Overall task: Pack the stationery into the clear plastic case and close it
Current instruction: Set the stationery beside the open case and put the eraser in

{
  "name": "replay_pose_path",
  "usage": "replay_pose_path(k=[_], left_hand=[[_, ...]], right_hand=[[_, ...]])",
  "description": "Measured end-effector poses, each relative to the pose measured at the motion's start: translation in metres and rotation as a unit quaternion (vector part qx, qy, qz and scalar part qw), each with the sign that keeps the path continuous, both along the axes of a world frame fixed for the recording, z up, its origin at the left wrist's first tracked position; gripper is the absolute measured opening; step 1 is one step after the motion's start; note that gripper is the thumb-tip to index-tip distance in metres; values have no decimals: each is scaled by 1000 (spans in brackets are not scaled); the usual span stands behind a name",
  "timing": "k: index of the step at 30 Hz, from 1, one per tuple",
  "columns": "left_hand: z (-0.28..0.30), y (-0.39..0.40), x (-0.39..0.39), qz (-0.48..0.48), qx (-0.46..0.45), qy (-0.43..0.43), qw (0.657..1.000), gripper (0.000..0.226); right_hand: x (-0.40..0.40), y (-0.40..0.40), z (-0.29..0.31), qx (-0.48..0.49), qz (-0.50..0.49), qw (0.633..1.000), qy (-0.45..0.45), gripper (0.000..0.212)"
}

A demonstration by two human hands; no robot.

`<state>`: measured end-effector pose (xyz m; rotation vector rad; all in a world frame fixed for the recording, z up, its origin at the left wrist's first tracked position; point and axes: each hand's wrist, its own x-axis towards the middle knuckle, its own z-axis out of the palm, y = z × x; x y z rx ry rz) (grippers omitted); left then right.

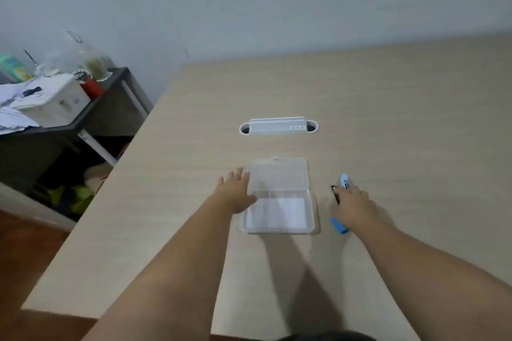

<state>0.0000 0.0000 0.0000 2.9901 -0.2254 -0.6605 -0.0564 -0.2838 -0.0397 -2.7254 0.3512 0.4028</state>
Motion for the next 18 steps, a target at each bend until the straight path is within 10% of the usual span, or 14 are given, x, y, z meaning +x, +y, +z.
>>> replay_pose_path(k=[18], left_hand=[[-48, 71, -73, 239, -119, -48, 963, 65]], right_hand=[[-49, 0, -30, -82, -38, 994, -53, 45]])
